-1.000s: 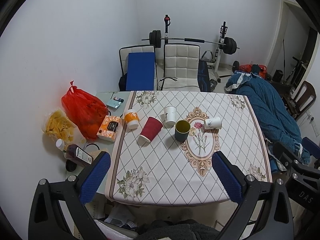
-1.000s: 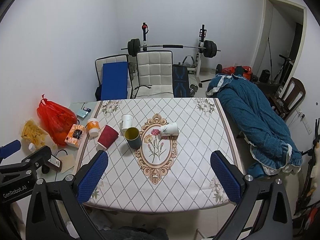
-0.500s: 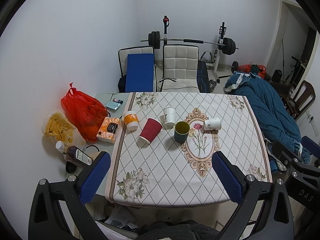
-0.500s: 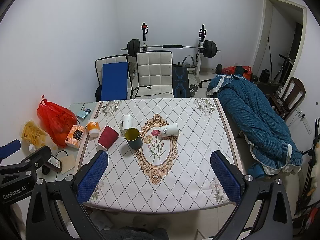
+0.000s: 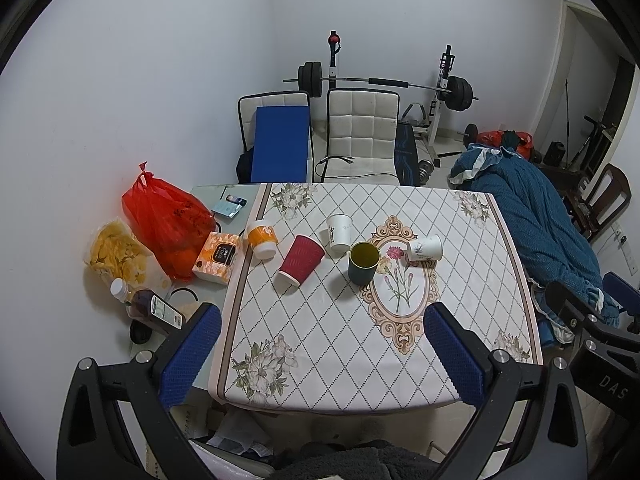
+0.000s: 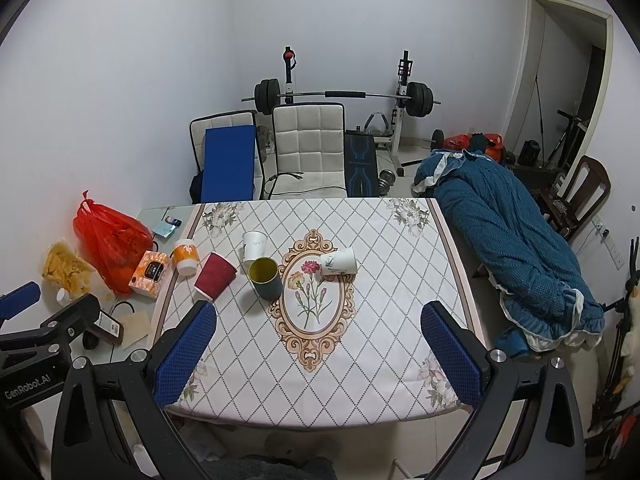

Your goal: Flip cup upside down

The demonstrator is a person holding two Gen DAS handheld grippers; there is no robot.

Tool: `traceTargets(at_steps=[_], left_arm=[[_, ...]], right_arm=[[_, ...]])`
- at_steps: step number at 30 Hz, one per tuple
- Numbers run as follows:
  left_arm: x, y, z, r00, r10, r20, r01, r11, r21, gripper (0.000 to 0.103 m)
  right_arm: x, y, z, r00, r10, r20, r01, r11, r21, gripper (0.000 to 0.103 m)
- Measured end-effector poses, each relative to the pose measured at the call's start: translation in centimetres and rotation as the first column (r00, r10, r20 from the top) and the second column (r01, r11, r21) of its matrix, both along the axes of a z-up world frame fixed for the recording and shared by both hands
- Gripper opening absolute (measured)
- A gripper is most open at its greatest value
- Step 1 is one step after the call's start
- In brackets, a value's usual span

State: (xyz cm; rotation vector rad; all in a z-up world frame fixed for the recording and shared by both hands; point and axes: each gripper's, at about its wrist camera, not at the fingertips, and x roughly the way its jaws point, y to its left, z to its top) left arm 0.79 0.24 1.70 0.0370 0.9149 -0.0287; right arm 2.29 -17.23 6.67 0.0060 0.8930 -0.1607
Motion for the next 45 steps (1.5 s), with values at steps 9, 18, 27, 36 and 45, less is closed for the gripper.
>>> traceTargets(at_steps=[9,18,27,36,45], left_arm=[[0.1,0.0,-0.1,1.000,-0.002,0.000,0.002,1.000,-0.003,0.103],[-0.2,-0.4,-0.1,1.000,-0.003,0.004,0.003,1.000,-0.003,0.103],[0.2,-1.1,-2.1,0.999,0.038,-0.013,-0.038,0.999,0.021,0.103],[2.1,-0.6,-8.5,0.981,0.138,-0.136,-0.130,0.989,0.071,0.103],[3.9,1.6,-15.5,0.935,0.246,-0.257,-0.219,0.967,0.129,0.103]], right_arm=[[0.1,0.1,0.0,1.000,-0.002,0.001,0.002,1.000,-0.002,0.103],[0.1,0.0,0.0,1.000,0.000,0.002,0.000,1.000,0.002,0.103],[-0.1,-0.4,-1.3,1.000,0.002,-0.018,-0.001,1.000,0.023,0.103],[2.1,-2.1,-8.6,0.985,0.049,-0.163,-0.041,0.998,0.051,0.103],[4.0,-2.7,-19.2,0.930,0.109,-0.351,-0.083,0.993,0.089,0.103]])
